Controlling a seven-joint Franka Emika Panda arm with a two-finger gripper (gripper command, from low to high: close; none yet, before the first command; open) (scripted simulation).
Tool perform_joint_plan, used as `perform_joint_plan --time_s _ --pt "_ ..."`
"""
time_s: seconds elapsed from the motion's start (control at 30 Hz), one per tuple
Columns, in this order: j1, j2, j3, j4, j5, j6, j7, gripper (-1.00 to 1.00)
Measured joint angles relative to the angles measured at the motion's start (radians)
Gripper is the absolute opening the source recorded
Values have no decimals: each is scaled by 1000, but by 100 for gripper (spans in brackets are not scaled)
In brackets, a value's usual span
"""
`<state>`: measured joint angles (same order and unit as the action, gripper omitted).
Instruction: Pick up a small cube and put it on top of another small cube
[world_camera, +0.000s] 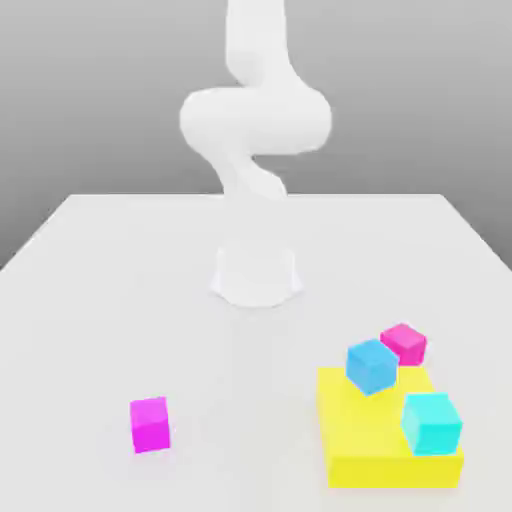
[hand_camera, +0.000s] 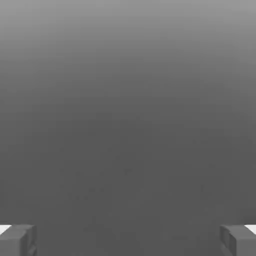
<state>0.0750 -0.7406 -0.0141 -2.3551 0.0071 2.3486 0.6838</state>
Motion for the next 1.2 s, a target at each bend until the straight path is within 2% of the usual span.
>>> perform_joint_plan --time_s 0.47,0.9,1.2 --pt "410 337 -32 -309 34 273 -650 0" --pt "711 641 27 -593 10 523 -1201 0" --pt "731 892 32 -569 13 731 -1252 0"
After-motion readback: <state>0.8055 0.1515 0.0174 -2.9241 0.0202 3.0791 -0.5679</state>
